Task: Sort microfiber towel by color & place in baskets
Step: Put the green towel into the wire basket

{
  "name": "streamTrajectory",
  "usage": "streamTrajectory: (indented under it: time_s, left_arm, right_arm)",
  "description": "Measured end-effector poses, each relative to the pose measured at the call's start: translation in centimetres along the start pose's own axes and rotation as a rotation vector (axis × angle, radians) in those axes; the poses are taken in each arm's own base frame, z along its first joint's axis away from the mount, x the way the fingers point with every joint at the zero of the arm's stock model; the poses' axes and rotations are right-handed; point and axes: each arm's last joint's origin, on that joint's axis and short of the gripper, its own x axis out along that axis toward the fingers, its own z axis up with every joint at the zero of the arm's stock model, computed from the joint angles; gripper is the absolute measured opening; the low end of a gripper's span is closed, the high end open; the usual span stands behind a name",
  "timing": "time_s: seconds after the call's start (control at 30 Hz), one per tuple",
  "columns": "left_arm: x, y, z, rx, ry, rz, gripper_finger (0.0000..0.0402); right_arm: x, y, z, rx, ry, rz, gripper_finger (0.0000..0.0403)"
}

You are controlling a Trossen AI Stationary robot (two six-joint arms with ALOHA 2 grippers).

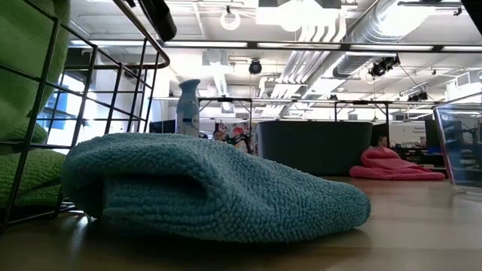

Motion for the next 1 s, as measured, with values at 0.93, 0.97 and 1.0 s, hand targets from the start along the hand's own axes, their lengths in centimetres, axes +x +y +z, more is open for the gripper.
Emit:
streamTrajectory:
  time_s: [0.93,0.97,1.0]
  left_arm:
    - [0.0,0.0,0.0,-0.026,-0.008,0.018,0.0262]
    - [0.0,0.0,0.0,-0.026,-0.008,0.018,0.0262]
    - [0.0,0.0,0.0,-0.026,-0.008,0.018,0.0262]
  right_arm:
    - [2.2,0.4,-3.0,-0.060,0.105,0.068,0.0000]
    - [2.2,0.3,-3.0,-0.060,0.103,0.051,0.0000]
    - [2.2,0.2,-2.9,-0.058,0.099,0.045,0.0000]
